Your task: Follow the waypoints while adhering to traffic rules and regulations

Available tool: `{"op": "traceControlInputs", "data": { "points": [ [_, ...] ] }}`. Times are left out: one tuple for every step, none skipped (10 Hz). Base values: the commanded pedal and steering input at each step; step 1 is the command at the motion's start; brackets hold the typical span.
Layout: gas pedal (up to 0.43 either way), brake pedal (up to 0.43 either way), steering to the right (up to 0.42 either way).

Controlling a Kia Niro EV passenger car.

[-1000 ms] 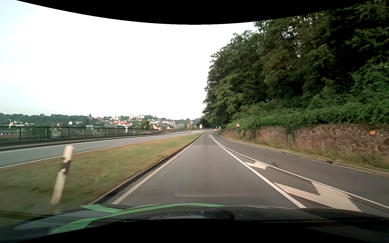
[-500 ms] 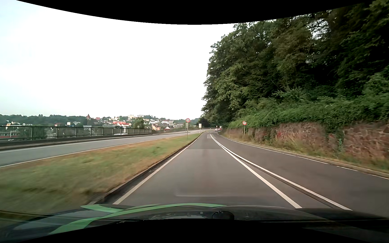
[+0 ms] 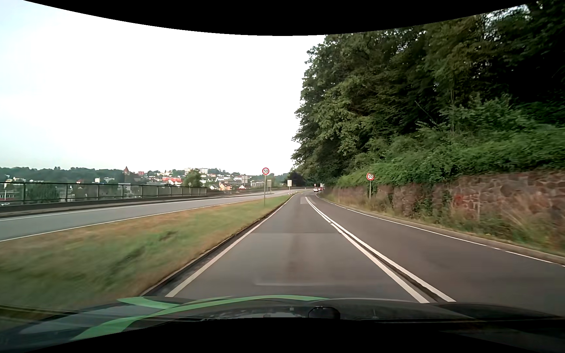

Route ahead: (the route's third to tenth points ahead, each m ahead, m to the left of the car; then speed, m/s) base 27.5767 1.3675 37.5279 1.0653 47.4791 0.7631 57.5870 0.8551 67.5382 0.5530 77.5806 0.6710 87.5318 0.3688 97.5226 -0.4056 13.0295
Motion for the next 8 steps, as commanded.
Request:
{"op": "traceControlInputs", "data": {
  "points": [
    [0.118,0.0,0.0],
    [0.118,0.0,0.0],
    [0.118,0.0,0.0],
    [0.118,0.0,0.0],
    [0.13,0.0,0.0],
    [0.13,0.0,0.0],
    [0.13,0.0,0.0],
    [0.13,0.0,0.0]
  ]
}}
